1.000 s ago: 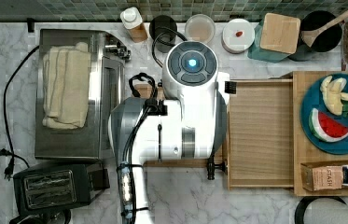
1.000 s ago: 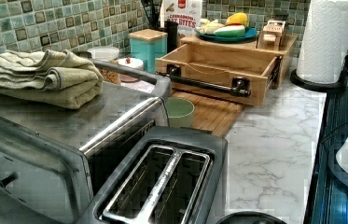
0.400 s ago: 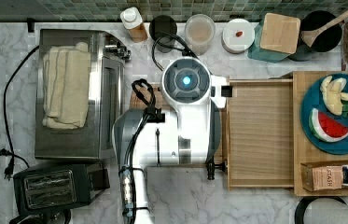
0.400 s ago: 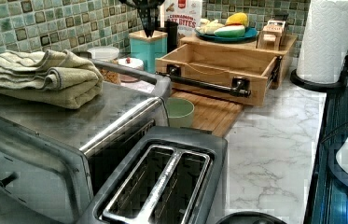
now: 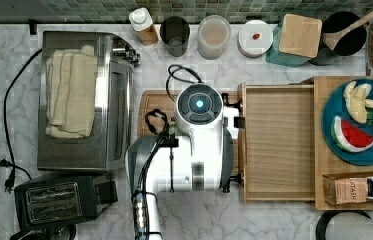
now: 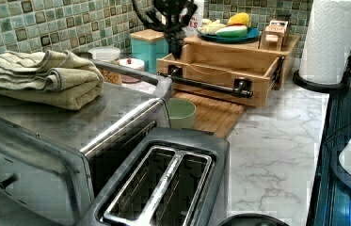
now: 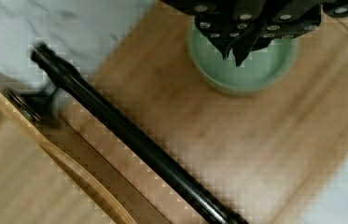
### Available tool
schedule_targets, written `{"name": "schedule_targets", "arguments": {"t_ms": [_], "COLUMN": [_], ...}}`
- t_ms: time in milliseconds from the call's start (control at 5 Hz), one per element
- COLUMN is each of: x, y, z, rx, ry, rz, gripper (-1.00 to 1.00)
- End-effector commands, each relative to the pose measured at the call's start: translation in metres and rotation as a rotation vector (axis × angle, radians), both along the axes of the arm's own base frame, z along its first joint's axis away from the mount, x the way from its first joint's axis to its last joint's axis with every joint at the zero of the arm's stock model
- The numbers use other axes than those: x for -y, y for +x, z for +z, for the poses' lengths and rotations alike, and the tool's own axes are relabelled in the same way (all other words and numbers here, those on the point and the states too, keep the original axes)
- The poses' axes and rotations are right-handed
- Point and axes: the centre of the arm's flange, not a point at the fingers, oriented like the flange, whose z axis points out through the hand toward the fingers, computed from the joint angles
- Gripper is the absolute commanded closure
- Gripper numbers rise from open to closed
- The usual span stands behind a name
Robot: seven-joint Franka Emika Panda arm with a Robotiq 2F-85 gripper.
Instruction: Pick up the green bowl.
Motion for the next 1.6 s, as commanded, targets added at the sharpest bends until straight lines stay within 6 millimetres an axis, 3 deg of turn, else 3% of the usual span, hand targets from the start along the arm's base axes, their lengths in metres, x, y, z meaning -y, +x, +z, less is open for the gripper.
{"name": "schedule_targets", "arguments": {"t_ms": [200, 1000, 1600], "x": [-0.001, -0.006, -0.003], "y": [-0.019, -0.023, -0.030], "z": [0.069, -0.015, -0.045], "rx": [0.220, 0.135, 0.117], "ry": [0.075, 0.042, 0.011], "rz": [-0.097, -0.123, -0.106], "gripper": [-1.00, -1.00, -1.00]}}
